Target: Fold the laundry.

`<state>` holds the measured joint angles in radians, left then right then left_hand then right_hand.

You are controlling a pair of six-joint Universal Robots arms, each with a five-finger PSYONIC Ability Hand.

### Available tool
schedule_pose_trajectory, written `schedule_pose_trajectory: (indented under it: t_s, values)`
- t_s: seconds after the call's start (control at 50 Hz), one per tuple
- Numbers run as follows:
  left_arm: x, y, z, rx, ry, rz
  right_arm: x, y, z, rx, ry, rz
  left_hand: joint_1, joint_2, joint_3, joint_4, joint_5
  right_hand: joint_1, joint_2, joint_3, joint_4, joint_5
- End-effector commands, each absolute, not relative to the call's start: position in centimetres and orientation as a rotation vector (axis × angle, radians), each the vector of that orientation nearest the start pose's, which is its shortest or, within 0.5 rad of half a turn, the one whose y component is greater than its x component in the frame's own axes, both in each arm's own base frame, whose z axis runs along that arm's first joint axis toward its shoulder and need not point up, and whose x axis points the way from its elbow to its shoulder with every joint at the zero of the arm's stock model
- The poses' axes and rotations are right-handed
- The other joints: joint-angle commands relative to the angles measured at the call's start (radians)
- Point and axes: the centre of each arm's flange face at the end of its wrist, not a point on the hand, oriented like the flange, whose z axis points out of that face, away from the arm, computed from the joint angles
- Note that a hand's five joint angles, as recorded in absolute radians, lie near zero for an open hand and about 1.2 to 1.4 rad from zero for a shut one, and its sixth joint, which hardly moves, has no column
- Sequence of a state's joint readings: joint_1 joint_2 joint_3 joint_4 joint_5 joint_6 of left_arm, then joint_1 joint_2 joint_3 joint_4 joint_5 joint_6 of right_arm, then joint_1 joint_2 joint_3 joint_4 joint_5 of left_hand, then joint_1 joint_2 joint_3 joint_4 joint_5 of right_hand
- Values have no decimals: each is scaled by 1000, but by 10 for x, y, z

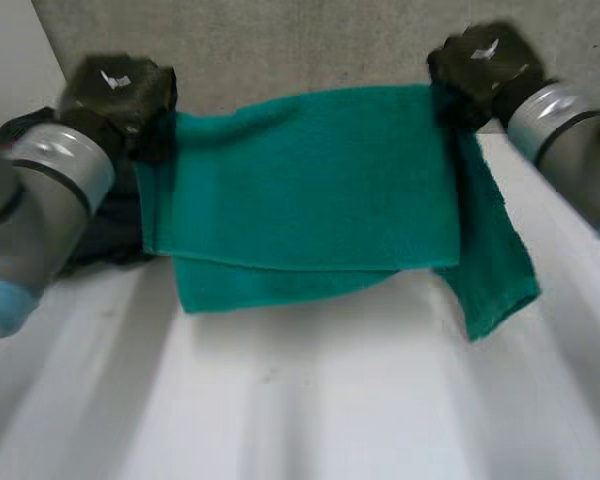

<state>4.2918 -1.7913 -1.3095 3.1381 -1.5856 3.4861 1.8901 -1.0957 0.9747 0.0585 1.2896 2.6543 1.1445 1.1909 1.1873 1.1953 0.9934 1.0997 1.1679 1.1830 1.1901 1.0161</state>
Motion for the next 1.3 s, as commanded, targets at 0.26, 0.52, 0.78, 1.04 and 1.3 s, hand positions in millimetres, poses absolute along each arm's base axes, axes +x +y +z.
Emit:
schedule_pose_trajectory:
  t_s: [0.26,0.52,0.78,1.04,1.3]
  values:
    - [-289,-355,203,825,2202,-1975,303,-429,189,-1163,1766,-2552,-940,-986,-982,-990,-963,-925,-993,-1009,-1016,-1016]
    - [-272,-314,232,937,2197,-2038,249,-332,241,-1027,2221,-2003,-943,-989,-986,-994,-966,-867,-935,-950,-957,-958]
    - [-273,-294,212,1006,2224,-2032,225,-287,173,-961,2477,-1578,-934,-980,-977,-985,-957,-573,-641,-656,-663,-664]
    - [-274,-295,207,1003,2226,-2022,234,-306,171,-902,2353,-1801,-934,-980,-977,-985,-957,297,228,213,206,206]
    - [-288,-299,184,1057,2272,-1979,255,-258,325,-874,1812,-2143,-955,-1001,-997,-1005,-978,297,228,213,206,206]
